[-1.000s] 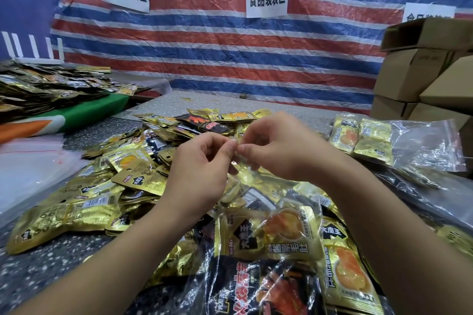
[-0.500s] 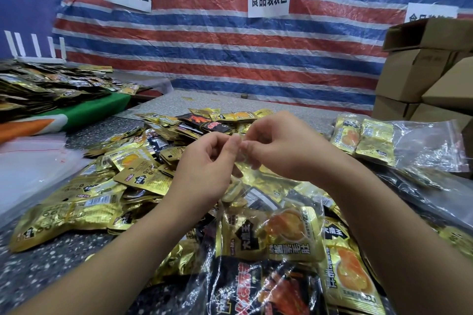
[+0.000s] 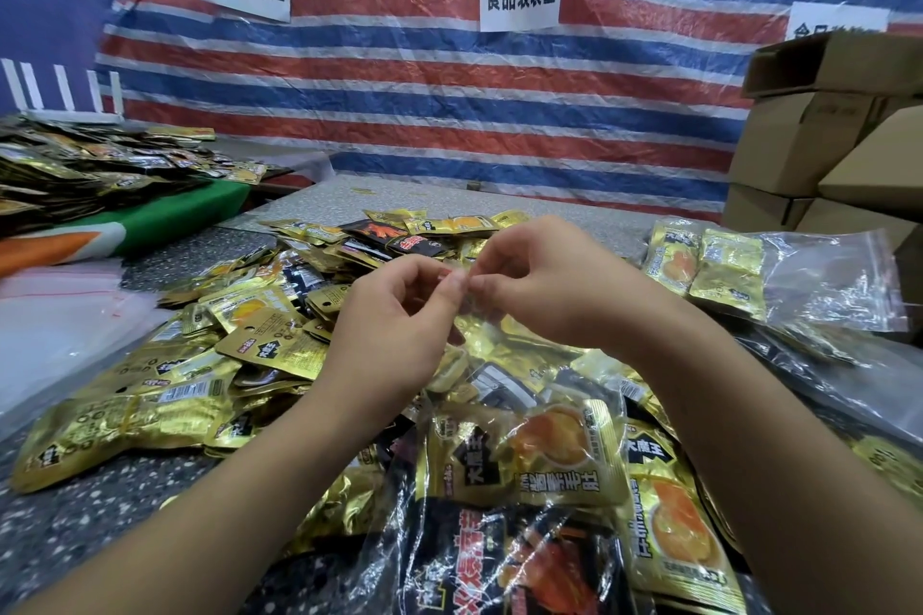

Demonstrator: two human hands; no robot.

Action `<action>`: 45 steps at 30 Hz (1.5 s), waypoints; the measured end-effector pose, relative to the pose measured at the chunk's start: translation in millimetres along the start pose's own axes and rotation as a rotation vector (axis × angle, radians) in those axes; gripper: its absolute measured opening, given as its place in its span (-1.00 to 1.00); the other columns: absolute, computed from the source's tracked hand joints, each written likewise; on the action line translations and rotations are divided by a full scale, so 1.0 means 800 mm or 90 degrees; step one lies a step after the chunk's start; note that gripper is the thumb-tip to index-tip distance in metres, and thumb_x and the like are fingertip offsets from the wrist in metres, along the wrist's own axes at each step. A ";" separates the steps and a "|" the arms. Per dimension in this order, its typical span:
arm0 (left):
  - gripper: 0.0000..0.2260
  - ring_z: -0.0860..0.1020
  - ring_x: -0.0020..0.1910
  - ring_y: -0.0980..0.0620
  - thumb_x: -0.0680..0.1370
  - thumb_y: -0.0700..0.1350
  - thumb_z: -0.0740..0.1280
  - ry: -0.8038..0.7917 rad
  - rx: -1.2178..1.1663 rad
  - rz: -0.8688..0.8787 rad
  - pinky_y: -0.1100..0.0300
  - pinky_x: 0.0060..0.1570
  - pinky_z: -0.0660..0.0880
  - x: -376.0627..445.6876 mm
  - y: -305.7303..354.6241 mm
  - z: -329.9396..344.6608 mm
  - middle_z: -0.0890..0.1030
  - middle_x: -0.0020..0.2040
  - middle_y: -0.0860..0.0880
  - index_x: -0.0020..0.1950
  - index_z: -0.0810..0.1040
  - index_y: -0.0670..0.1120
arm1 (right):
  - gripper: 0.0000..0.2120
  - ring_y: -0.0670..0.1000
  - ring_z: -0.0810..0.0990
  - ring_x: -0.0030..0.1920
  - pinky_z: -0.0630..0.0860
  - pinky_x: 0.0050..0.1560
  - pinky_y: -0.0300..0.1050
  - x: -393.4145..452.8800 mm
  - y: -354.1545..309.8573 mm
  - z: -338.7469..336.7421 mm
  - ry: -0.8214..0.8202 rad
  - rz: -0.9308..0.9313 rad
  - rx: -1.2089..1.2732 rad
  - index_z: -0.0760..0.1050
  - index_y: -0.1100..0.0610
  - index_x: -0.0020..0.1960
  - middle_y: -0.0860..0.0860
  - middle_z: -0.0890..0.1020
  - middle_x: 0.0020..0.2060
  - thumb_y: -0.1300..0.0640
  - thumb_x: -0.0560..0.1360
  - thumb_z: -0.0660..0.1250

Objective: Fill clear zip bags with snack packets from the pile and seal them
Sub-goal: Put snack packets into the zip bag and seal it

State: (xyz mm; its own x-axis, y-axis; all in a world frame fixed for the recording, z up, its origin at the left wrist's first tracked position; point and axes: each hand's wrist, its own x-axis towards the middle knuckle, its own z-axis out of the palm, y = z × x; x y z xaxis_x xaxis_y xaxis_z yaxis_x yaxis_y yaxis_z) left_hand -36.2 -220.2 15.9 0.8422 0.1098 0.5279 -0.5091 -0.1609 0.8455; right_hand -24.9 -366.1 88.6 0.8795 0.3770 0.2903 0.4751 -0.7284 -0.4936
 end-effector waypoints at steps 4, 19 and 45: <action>-0.83 0.59 -0.41 0.16 0.59 -0.17 0.34 0.006 0.019 0.034 0.35 -0.41 0.46 -0.002 0.002 0.001 0.66 -0.33 0.07 -0.16 0.64 -0.01 | -0.77 0.01 0.65 -0.19 0.63 -0.06 0.07 0.000 0.000 0.003 0.016 0.004 -0.052 0.54 -0.04 -0.27 -0.04 0.68 -0.26 -0.03 0.56 0.38; -0.78 0.54 -0.42 0.16 0.57 -0.18 0.38 0.075 -0.033 0.021 0.30 -0.43 0.44 0.004 0.001 -0.004 0.64 -0.39 0.03 -0.25 0.65 0.03 | -0.77 -0.04 0.57 -0.27 0.40 -0.34 -0.15 -0.003 0.011 -0.005 0.004 0.014 -0.106 0.49 -0.07 -0.25 -0.07 0.62 -0.28 -0.02 0.58 0.34; -0.86 0.57 -0.40 0.18 0.57 -0.13 0.39 0.080 0.001 0.019 0.38 -0.39 0.48 0.001 -0.002 -0.004 0.66 -0.36 0.06 -0.16 0.68 0.02 | -0.83 -0.02 0.49 -0.29 0.39 -0.34 -0.10 -0.071 0.086 -0.046 0.068 0.062 -0.195 0.51 0.00 -0.17 -0.06 0.55 -0.28 0.02 0.59 0.31</action>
State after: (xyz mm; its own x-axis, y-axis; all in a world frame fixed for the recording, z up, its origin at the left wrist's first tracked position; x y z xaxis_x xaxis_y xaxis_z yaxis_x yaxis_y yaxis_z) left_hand -35.1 -216.4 15.5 0.7979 0.2273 0.5584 -0.5329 -0.1671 0.8295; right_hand -42.9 -458.3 68.2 0.9055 0.2467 0.3452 0.3445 -0.9024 -0.2588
